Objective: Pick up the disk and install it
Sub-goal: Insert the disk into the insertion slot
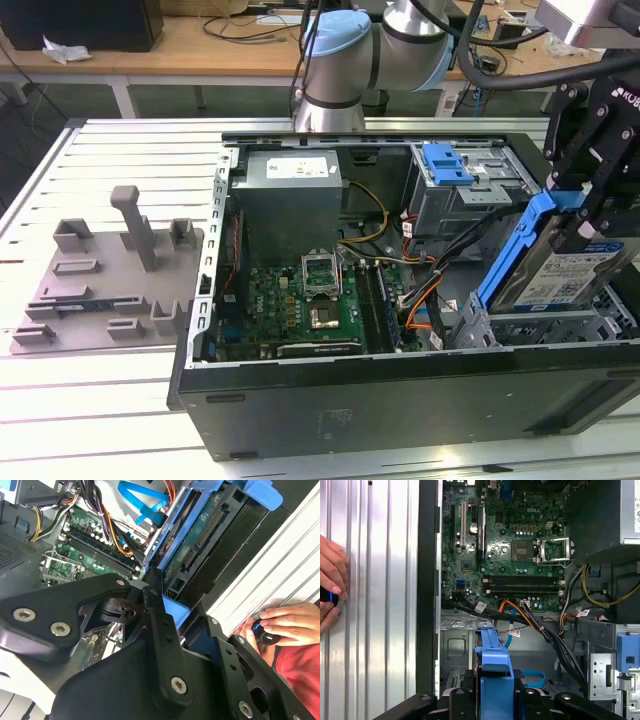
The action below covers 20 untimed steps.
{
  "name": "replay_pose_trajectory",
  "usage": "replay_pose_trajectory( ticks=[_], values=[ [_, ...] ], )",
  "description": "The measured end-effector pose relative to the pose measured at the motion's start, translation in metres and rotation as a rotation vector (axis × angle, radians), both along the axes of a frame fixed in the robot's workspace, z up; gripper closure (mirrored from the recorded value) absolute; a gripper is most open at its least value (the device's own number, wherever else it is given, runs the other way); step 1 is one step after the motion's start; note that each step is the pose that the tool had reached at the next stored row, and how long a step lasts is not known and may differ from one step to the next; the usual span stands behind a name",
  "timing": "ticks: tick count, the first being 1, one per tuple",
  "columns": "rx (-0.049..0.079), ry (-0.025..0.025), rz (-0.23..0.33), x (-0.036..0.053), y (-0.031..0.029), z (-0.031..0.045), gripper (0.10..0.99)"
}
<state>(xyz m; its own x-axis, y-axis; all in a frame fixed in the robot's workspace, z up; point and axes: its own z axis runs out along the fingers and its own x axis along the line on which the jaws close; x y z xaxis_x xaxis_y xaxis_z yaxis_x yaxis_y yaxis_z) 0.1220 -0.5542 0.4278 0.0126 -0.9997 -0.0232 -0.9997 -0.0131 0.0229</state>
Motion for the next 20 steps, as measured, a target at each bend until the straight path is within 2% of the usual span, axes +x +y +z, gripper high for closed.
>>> replay_pose_trajectory(
  ticks=[20],
  values=[
    [0.0,0.0,0.0,0.0,0.0,-0.0138,0.718]
  ],
)
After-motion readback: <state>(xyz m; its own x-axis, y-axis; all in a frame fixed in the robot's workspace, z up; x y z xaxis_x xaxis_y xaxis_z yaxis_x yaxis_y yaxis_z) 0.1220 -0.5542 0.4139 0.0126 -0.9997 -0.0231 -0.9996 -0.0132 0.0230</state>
